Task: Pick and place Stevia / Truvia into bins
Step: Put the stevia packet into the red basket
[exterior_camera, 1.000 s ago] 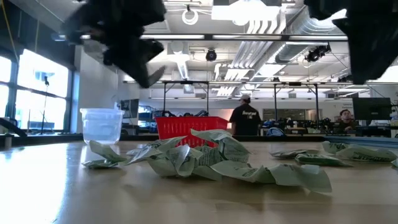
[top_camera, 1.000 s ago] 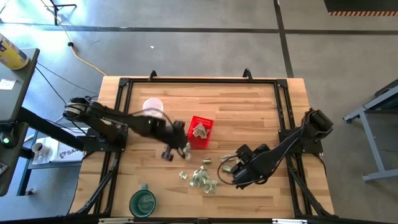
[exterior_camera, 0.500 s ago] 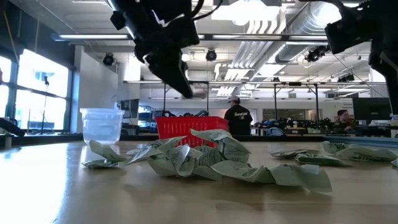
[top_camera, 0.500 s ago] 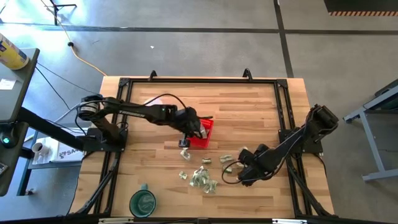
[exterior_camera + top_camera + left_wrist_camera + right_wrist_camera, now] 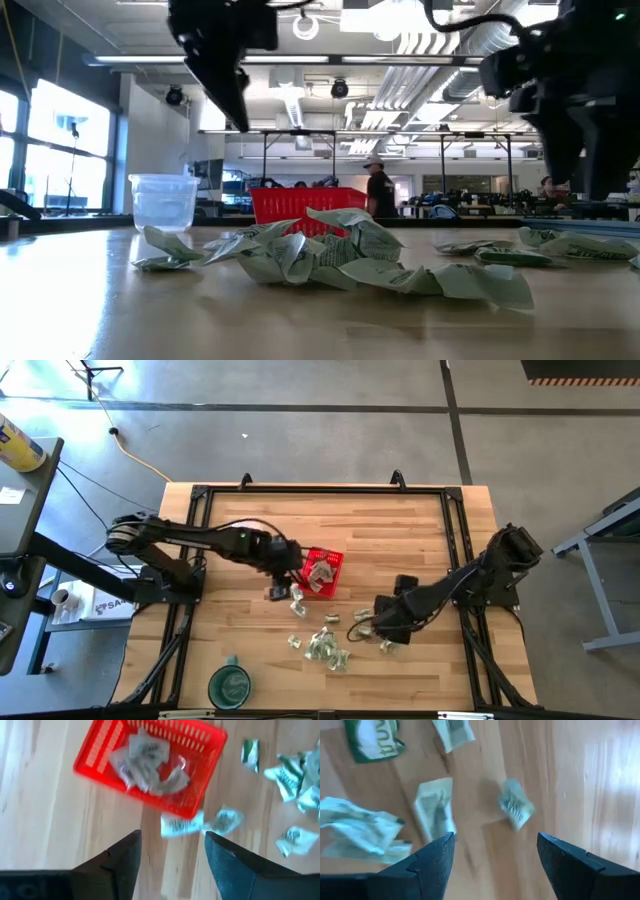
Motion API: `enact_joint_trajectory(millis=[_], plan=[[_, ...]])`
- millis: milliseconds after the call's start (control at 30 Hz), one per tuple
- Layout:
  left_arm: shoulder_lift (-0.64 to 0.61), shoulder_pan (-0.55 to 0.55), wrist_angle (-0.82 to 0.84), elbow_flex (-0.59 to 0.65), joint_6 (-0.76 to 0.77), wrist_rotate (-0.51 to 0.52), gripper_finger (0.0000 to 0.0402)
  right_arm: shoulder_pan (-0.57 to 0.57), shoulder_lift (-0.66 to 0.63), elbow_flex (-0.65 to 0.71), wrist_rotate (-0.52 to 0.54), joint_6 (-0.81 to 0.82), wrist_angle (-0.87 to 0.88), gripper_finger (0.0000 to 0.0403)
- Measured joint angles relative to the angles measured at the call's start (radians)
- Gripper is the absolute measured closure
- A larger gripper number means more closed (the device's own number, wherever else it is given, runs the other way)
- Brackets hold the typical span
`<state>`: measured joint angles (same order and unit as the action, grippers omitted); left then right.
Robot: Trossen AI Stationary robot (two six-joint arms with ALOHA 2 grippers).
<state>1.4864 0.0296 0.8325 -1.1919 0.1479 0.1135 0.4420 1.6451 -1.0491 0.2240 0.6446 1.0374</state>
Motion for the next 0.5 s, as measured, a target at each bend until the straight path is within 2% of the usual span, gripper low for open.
enact_joint_trajectory(millis=[233, 500], plan=[[-0.083, 0.066, 0.088, 0.06, 0.21, 0.077, 0.0186, -0.115, 0.0, 0.095, -0.083, -0.226, -0.176, 0.0128], [-0.128, 0.144, 0.119, 0.154, 0.4, 0.091, 0.0199, -0.221, 0.0, 0.167, -0.154, -0.35, -0.193, 0.013]])
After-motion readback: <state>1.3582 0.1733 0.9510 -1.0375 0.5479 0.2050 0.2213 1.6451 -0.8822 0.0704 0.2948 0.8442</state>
